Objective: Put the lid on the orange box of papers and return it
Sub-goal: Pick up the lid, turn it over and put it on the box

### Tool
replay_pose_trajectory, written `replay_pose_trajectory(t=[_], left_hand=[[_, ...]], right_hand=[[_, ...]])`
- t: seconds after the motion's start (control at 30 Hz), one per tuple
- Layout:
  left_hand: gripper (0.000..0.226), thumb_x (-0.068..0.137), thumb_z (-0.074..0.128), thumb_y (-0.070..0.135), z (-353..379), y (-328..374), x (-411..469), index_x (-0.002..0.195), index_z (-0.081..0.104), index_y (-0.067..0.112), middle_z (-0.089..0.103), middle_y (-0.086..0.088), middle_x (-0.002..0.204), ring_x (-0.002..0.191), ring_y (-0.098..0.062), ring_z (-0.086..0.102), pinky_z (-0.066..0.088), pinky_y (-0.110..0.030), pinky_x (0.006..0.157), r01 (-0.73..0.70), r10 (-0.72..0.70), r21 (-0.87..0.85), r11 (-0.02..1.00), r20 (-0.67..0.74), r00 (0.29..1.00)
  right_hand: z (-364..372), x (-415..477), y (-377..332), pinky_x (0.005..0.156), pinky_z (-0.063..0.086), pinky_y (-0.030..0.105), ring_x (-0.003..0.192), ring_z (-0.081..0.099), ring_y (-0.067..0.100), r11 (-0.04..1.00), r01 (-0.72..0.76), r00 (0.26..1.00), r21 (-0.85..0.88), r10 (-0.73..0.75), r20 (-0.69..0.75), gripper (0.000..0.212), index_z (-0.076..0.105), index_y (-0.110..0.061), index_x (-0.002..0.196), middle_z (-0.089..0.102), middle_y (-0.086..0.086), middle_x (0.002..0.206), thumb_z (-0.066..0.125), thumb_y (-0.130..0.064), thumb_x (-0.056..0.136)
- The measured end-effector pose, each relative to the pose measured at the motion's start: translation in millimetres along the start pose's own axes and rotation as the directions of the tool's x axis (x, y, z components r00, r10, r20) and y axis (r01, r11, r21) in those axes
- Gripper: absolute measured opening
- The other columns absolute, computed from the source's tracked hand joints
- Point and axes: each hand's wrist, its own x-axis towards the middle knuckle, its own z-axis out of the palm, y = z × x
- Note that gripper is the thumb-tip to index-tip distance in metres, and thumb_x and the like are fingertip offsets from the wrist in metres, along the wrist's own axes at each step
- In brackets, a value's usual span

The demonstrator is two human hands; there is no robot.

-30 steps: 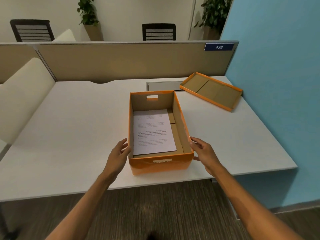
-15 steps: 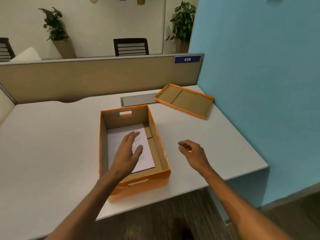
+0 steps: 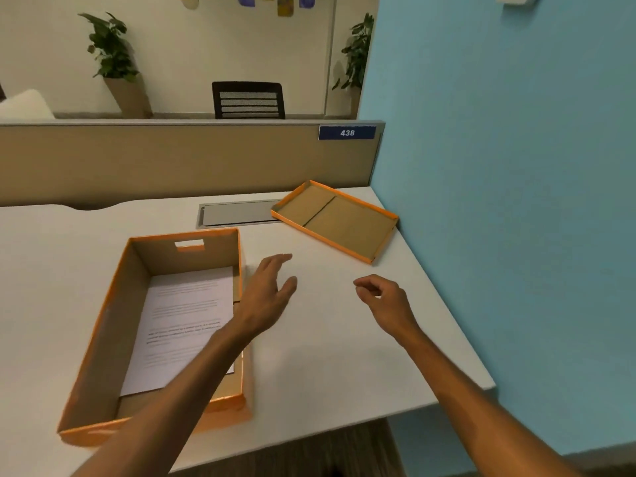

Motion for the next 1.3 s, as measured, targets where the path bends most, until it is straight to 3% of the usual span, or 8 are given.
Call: replay_pose_trajectory(t=[0.47,0.53,0.67,0.77,1.0,1.1,1.17,1.3], left_hand=[[0.053,0.094,0.059,0.025,111,11,94,0.144,0.042,0.016,0.050,-0.006,0.145,0.123,-0.023,0.055,0.048,-0.033,0.093,0.256,-0.253,-0.205,0.945,0.042,0.966],[0.052,0.093,0.060,0.024,121,0,115,0.142,0.044,0.019,0.053,-0.007,0.140,0.118,-0.023,0.057,0.050,-0.035,0.092,0.356,-0.342,-0.335,0.872,0.102,0.934],[0.053,0.094,0.061,0.017,141,-25,160,0.143,0.040,0.011,0.058,-0.014,0.131,0.119,-0.031,0.057,0.050,-0.045,0.099,0.558,-0.536,-0.646,0.521,0.261,0.803],[0.055,0.094,0.061,0.014,156,-47,191,0.144,0.038,0.009,0.062,-0.008,0.120,0.120,-0.034,0.057,0.049,-0.048,0.101,0.606,-0.596,-0.719,0.341,0.334,0.731],[0.054,0.092,0.064,0.016,187,-81,255,0.140,0.042,0.005,0.059,-0.010,0.116,0.117,-0.032,0.058,0.052,-0.044,0.097,0.648,-0.630,-0.725,0.235,0.394,0.670],[0.042,0.092,0.064,0.015,197,-90,274,0.128,0.050,0.002,0.058,-0.014,0.111,0.108,-0.029,0.060,0.052,-0.042,0.097,0.652,-0.651,-0.732,0.197,0.400,0.646],[0.027,0.094,0.061,0.014,201,-95,283,0.117,0.057,0.002,0.060,-0.016,0.117,0.108,-0.028,0.062,0.052,-0.040,0.096,0.639,-0.644,-0.751,0.165,0.409,0.646],[0.018,0.093,0.058,0.010,205,-98,294,0.107,0.066,0.001,0.068,-0.017,0.110,0.103,-0.031,0.065,0.052,-0.041,0.094,0.635,-0.598,-0.769,0.076,0.474,0.646]], right_hand=[[-37,105,63,0.077,0.052,0.025,0.086,0.064,0.011,0.980,-0.192,0.981,0.053,0.192,0.016,0.019,0.073,-0.013,0.108,0.072,0.001,0.096,0.063,-0.016,0.092],[-34,123,72,0.079,0.054,0.030,0.088,0.065,0.016,0.963,-0.258,0.966,0.083,0.258,0.014,0.018,0.073,-0.013,0.107,0.072,0.003,0.096,0.063,-0.016,0.092],[-27,158,90,0.084,0.058,0.042,0.093,0.067,0.028,0.841,-0.469,0.871,0.268,0.492,-0.019,0.015,0.071,-0.015,0.096,0.071,0.011,0.096,0.057,-0.013,0.090],[-22,188,102,0.086,0.058,0.044,0.091,0.066,0.026,0.745,-0.552,0.797,0.376,0.604,-0.027,0.019,0.069,-0.011,0.105,0.069,0.011,0.096,0.057,-0.011,0.090],[-11,245,117,0.075,0.052,0.039,0.083,0.060,0.029,0.587,-0.619,0.700,0.521,0.714,0.028,0.026,0.064,-0.001,0.111,0.065,0.020,0.097,0.061,-0.005,0.085],[-7,262,121,0.085,0.056,0.056,0.089,0.063,0.034,0.506,-0.631,0.651,0.588,0.757,0.048,0.035,0.060,0.001,0.116,0.065,0.028,0.108,0.065,0.005,0.082],[-5,272,123,0.079,0.056,0.060,0.091,0.066,0.037,0.457,-0.647,0.598,0.610,0.801,0.034,0.040,0.058,0.005,0.116,0.064,0.030,0.110,0.068,0.012,0.077],[-4,278,123,0.048,0.054,0.035,0.067,0.063,0.029,0.372,-0.679,0.535,0.633,0.841,0.079,0.019,0.060,0.004,0.093,0.065,0.021,0.084,0.064,0.015,0.078]])
